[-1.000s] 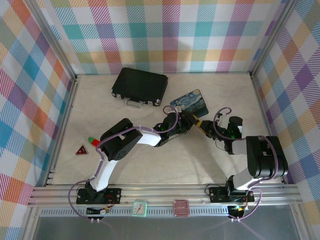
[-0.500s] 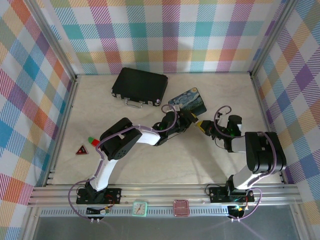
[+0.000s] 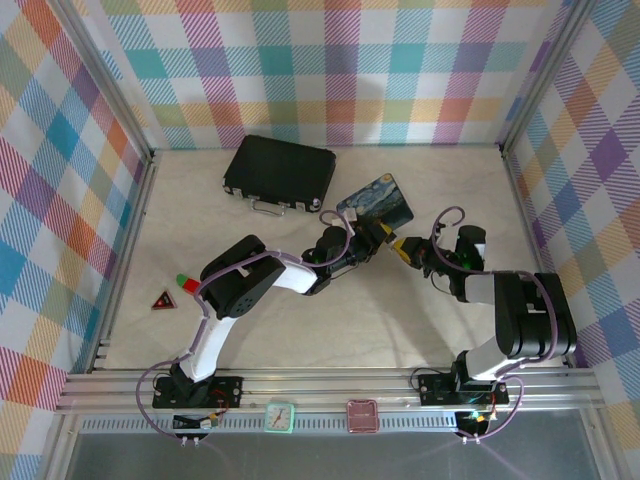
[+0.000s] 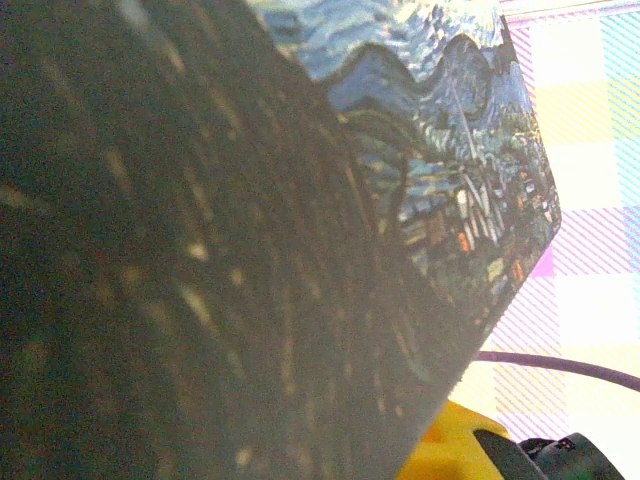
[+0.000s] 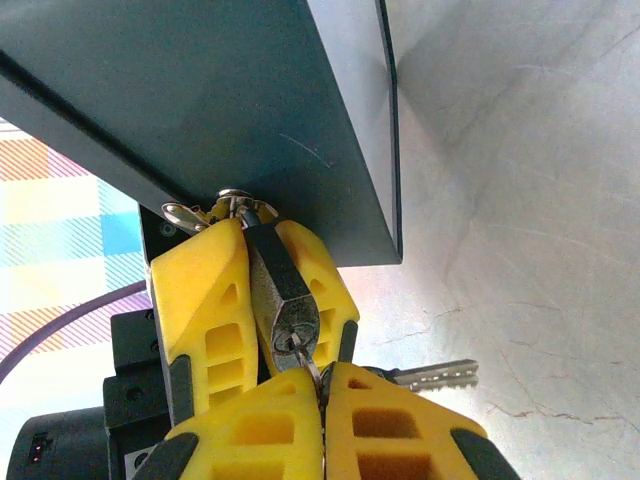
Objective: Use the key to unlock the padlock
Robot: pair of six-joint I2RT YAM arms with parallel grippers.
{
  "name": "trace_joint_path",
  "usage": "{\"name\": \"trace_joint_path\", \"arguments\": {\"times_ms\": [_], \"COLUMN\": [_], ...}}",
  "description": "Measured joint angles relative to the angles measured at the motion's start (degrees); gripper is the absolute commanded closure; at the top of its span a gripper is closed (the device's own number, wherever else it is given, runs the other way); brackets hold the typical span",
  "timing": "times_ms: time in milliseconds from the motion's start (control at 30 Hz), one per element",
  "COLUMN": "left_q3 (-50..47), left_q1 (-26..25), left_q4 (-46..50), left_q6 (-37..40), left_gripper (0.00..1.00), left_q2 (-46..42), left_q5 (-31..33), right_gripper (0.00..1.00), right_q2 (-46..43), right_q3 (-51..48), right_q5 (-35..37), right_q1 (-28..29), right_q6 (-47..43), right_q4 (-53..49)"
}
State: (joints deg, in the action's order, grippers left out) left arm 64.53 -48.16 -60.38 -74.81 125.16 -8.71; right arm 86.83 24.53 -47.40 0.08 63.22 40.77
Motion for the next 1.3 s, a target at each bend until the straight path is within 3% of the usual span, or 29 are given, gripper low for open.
{"name": "trace_joint_path", "arguments": {"times_ms": [233, 500, 667, 767, 933, 1033, 1300], "left_q3": [0.00, 0.00, 0.00, 0.00, -0.07, -1.03, -1.57], "left_q1": [-0.02, -0.02, 0.04, 0.31, 0.46, 0.68, 3.43], "left_q4": [0.24, 0.26, 0.42, -1.33, -9.05, -10.54, -16.57], "left_q6": [-0.26, -0.46, -0.31, 0.07, -0.15, -0.15, -0.13], "left_gripper": [1.00, 1.00, 1.00, 1.00, 1.00, 1.00, 1.00], "left_q2": [-0.02, 0.00, 0.02, 0.85, 4.92, 5.62, 5.60], "left_q5": [-1.38, -0.98, -0.50, -1.07, -2.73, -2.54, 1.31], "right_gripper": [0.80, 1.00, 1.00, 1.00, 1.00, 1.00, 1.00], "right_q2": [-0.09, 0.24, 2.56, 3.61, 8.07, 9.60, 9.11], "right_q3": [0.00, -0.22, -0.44, -1.68, -6.62, -7.52, -3.30], "right_q5": [1.38, 1.90, 1.05, 1.38, 4.31, 7.32, 21.97], "right_q1": [0.55, 0.76, 0.76, 1.07, 1.73, 4.00, 13.27], "right_q6": [-0.24, 0.52, 3.89, 10.54, 33.46, 43.69, 53.31], "right_q4": [0.33, 1.42, 5.55, 10.08, 24.92, 28.30, 29.83]}}
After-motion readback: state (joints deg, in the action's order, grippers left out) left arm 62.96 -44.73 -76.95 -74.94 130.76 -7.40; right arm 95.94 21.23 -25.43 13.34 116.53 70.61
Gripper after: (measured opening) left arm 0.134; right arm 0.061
